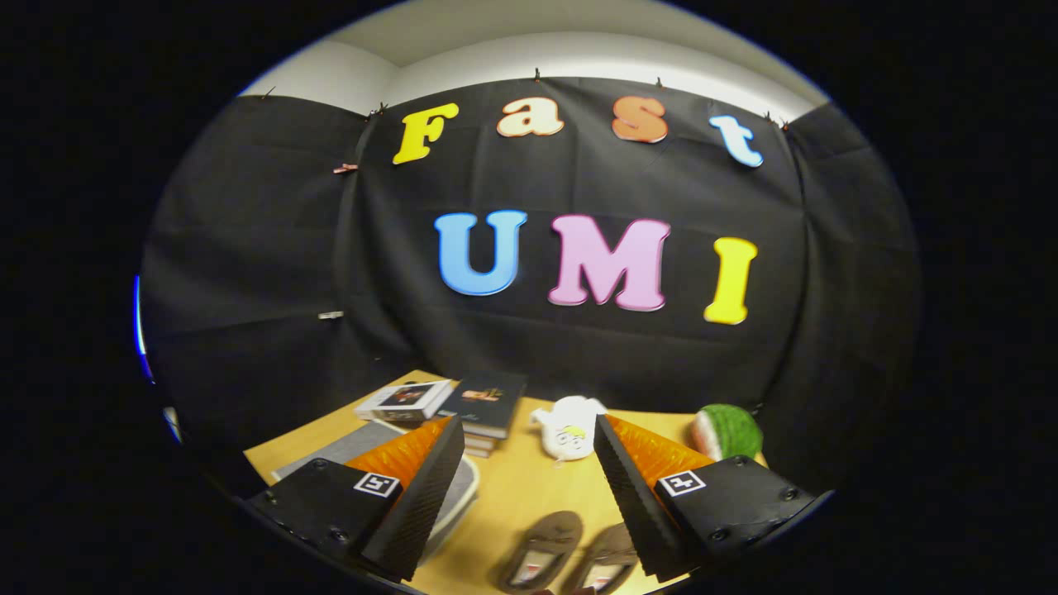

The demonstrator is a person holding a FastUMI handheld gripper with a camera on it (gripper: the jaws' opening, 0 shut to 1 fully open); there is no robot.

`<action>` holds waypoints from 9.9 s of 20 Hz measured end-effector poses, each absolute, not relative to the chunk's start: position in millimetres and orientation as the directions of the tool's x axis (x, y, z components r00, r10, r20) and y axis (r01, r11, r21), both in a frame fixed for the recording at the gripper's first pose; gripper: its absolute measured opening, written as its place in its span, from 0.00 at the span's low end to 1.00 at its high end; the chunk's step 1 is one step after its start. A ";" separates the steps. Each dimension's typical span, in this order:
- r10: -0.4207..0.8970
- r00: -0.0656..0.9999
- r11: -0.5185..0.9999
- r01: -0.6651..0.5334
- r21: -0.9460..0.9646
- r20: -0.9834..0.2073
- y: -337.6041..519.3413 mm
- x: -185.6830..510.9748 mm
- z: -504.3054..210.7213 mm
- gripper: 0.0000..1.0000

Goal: Open the storage box then place both shoes into the box .Put the left shoe in first, then the right shoe, with the right side of both shoes facing outward in a uniform manner.

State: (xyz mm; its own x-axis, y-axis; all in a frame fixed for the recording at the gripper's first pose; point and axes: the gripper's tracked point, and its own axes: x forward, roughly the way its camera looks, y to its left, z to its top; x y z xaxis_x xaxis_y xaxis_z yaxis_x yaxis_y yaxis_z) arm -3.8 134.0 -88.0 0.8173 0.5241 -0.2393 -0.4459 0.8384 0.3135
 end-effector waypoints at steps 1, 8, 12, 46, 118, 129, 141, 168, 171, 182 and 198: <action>0.577 0.777 0.803 -0.482 0.351 -0.252 145.7 -7.4 -97.8 0.97; 0.832 0.478 0.532 -0.548 0.646 -0.280 203.5 -42.1 -155.6 0.99; 0.903 0.331 0.400 -0.414 0.818 -0.274 220.7 -60.8 -186.6 0.98; 0.956 0.292 0.102 -0.231 0.968 -0.031 315.3 -56.3 -83.0 0.09; 0.297 0.463 0.924 0.082 0.374 -0.835 105.0 -33.0 -399.7 0.14; 0.347 0.608 0.869 0.078 0.488 -0.714 139.0 -19.2 -223.2 0.13; 0.515 0.438 0.815 0.017 0.579 -0.737 315.9 -48.7 -187.6 0.13; 0.645 0.204 0.760 -0.063 0.647 -0.737 417.2 -73.8 -242.1 0.98; 0.670 0.226 0.737 -0.083 0.671 -0.708 405.3 -73.6 -225.6 0.99; 0.597 0.552 0.774 -0.203 0.600 -0.582 260.2 -46.0 -166.0 0.98; 0.289 0.569 0.952 -0.084 0.295 -0.770 16.1 -71.7 -309.6 0.99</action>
State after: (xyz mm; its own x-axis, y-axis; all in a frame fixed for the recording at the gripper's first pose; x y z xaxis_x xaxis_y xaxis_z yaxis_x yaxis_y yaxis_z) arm -71.7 16.1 -309.6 0.5693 0.2890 -0.7697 -0.0840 0.9517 0.2953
